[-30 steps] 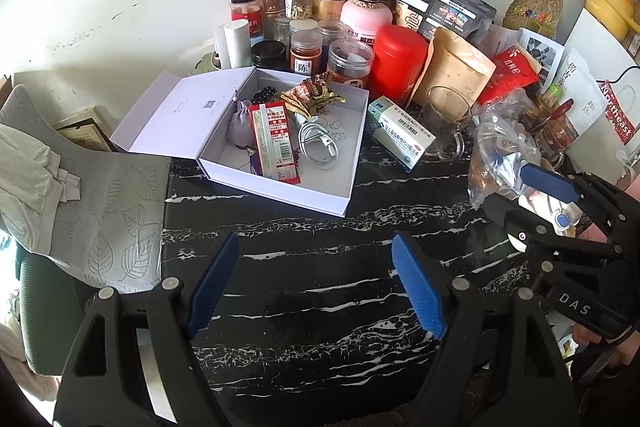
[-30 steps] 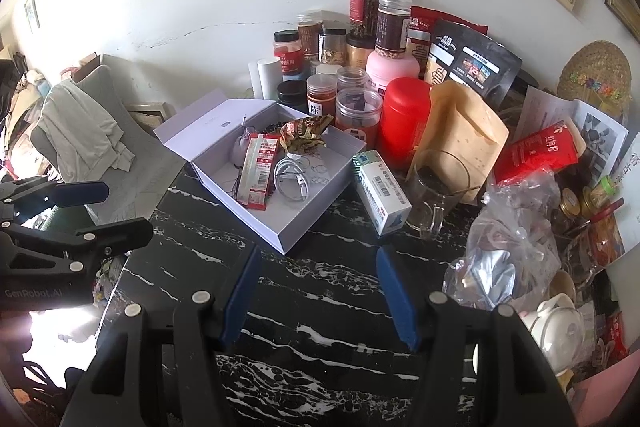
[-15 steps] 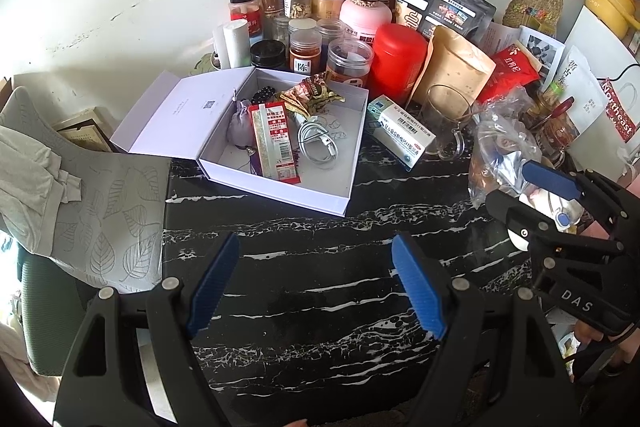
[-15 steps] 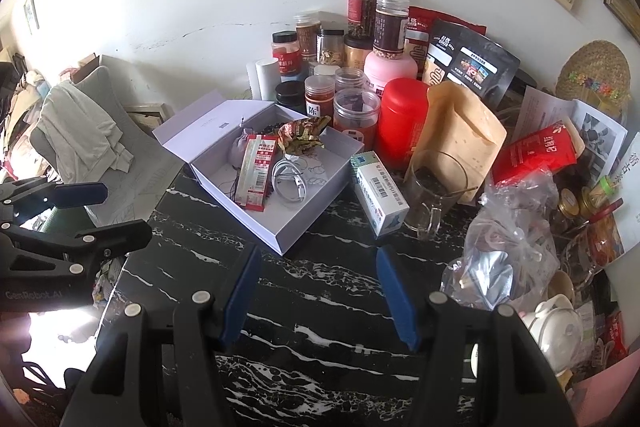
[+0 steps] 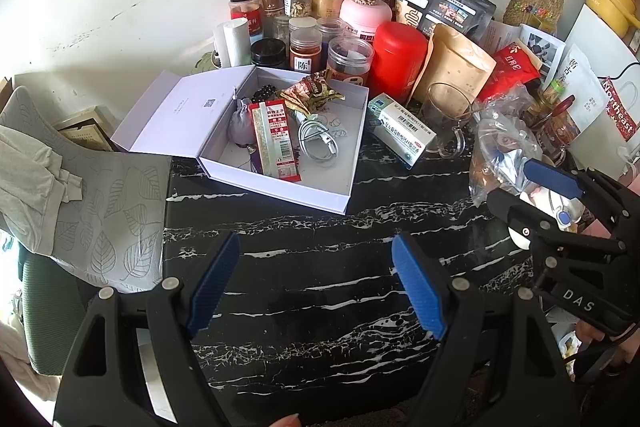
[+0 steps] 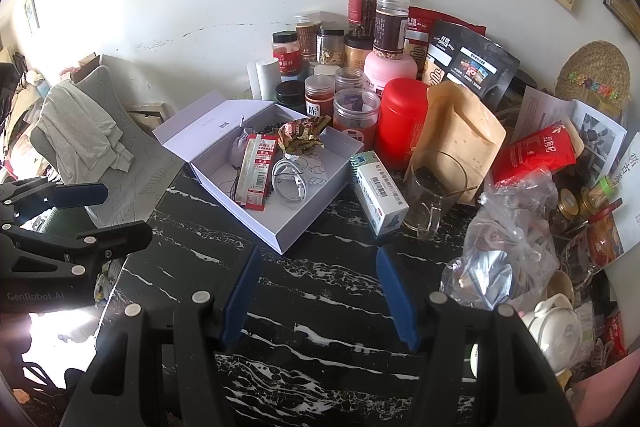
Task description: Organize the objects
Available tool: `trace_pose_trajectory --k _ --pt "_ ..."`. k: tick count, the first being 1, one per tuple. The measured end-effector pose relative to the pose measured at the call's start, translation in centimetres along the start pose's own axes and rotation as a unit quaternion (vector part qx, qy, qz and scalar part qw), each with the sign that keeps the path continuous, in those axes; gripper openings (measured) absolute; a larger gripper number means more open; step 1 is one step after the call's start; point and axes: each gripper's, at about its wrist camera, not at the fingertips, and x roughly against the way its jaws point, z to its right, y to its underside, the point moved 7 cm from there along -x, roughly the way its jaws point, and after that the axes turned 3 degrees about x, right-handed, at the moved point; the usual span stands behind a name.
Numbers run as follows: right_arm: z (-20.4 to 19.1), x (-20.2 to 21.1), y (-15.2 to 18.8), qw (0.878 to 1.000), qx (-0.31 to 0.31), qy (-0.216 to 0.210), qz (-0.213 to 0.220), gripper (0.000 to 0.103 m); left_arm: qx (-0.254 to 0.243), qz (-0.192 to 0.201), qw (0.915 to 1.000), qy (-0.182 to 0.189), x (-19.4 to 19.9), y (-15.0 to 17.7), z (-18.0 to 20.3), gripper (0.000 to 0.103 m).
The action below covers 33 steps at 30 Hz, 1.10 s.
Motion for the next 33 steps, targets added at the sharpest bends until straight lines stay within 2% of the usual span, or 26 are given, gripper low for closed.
trace_pose_trajectory --k 33 --pt "0.58 0.55 0.76 1.0 -0.001 0.006 -0.006 0.061 -0.01 -0.01 0.9998 0.013 0.37 0.68 0.66 0.078"
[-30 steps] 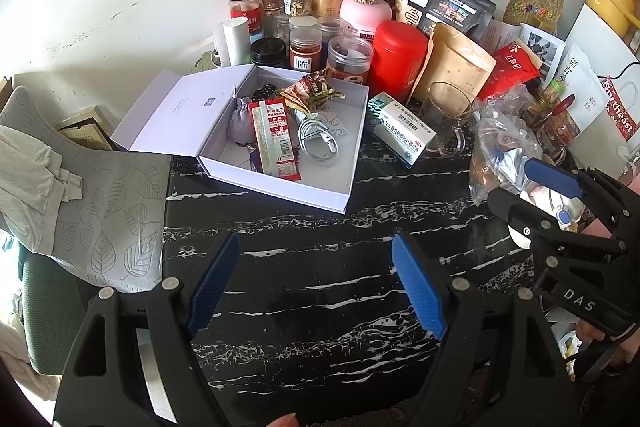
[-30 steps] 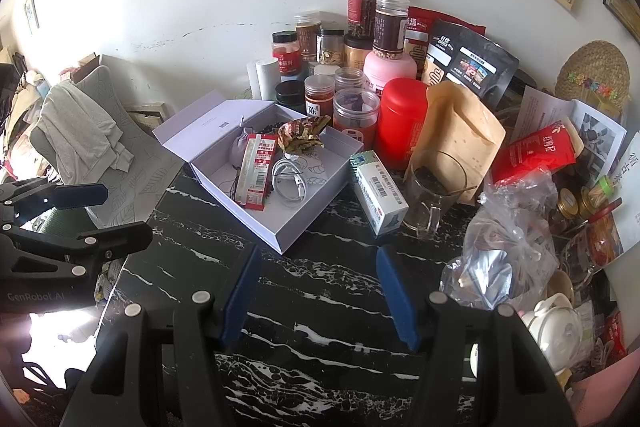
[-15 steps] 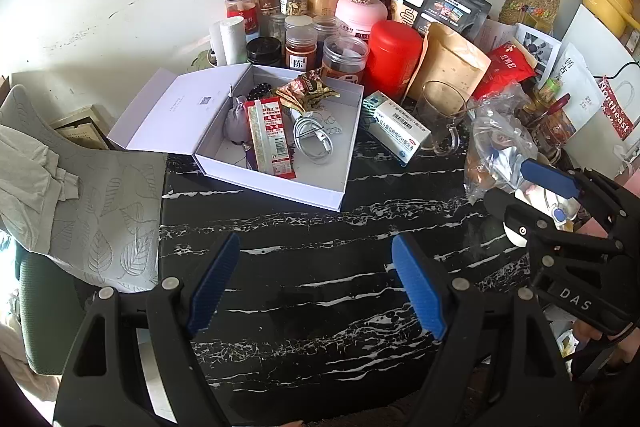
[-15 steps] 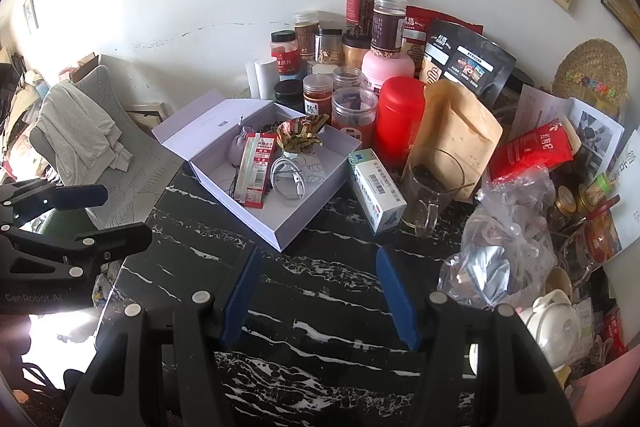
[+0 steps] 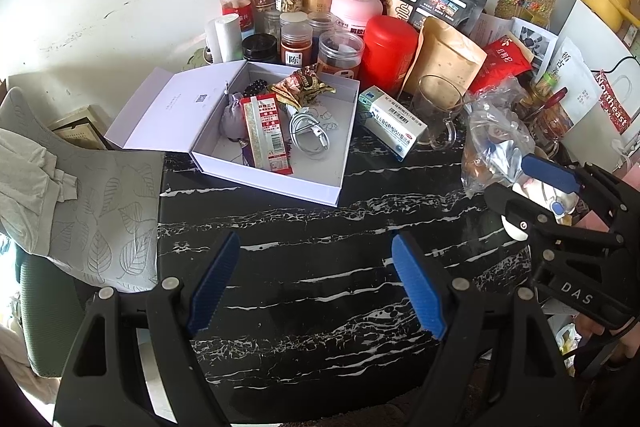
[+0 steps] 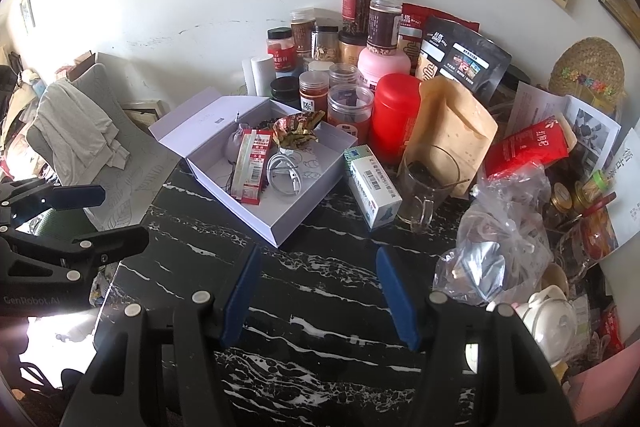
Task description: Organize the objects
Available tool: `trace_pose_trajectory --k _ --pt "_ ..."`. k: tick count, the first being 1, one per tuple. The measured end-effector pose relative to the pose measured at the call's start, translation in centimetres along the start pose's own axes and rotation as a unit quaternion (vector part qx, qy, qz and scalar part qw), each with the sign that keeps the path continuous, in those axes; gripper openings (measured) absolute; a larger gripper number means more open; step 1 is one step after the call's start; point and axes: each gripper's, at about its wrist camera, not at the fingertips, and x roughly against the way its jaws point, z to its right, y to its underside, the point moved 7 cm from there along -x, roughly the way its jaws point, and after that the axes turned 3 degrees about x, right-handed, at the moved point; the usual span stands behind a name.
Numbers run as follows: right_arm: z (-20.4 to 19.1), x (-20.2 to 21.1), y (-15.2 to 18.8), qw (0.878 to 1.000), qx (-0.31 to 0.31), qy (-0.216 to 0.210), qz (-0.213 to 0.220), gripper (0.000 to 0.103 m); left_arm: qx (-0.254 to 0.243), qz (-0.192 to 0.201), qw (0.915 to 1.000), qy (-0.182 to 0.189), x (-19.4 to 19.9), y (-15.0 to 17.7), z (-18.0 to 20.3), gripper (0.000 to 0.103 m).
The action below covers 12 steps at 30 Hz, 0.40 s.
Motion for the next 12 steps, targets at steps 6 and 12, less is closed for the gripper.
trace_pose_trajectory --k 6,12 --pt "-0.5 -0.6 0.2 1.0 -0.01 0.005 -0.01 0.061 -0.003 -0.013 0.9999 0.003 -0.7 0.6 -0.9 0.078" --pt "-1.1 -1.4 1.4 0.999 -0.029 0.019 -0.027 0.06 -0.027 -0.023 0.9993 0.011 -2.1 1.3 -1.3 0.078"
